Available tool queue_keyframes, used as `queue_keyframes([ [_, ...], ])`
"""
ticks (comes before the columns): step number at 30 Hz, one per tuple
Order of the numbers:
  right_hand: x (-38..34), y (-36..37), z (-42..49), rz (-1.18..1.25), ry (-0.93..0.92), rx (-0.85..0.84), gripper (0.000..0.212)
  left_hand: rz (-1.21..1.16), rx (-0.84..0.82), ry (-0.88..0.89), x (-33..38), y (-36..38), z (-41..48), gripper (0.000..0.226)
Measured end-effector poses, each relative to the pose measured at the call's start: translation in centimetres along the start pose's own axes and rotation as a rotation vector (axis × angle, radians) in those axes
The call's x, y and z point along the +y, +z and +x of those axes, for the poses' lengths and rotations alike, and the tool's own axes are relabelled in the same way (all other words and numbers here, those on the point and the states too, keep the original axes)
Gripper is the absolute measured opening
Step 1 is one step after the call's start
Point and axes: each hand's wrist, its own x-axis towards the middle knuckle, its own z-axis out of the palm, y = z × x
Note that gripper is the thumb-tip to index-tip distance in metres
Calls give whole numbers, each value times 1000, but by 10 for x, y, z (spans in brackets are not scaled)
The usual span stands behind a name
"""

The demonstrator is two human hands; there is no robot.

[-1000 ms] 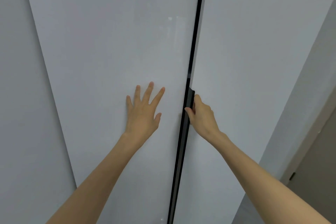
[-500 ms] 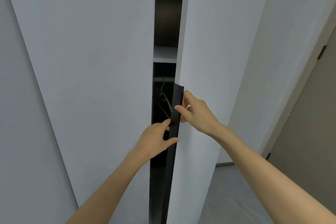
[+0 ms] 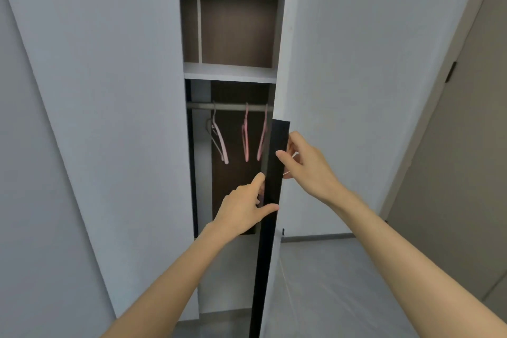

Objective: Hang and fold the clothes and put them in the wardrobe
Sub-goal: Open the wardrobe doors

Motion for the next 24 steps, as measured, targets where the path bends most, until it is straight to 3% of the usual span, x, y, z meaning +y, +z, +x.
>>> queue_keyframes([
  [7,47,-87,-43,30,143,37,20,-33,20,64,90,47,24,33],
  [17,84,-124,-52,54,213,33,21,-55,7,67,123,77,50,39],
  [19,80,-116,-58,2,213,90,23,-68,-14,74,119,71,49,40],
  [22,70,-101,-74,-2,178,308,32,-50,-41,78,107,59,42,44],
  [24,60,-94,-87,44,116,422,25,7,-24,71,94,49,34,42],
])
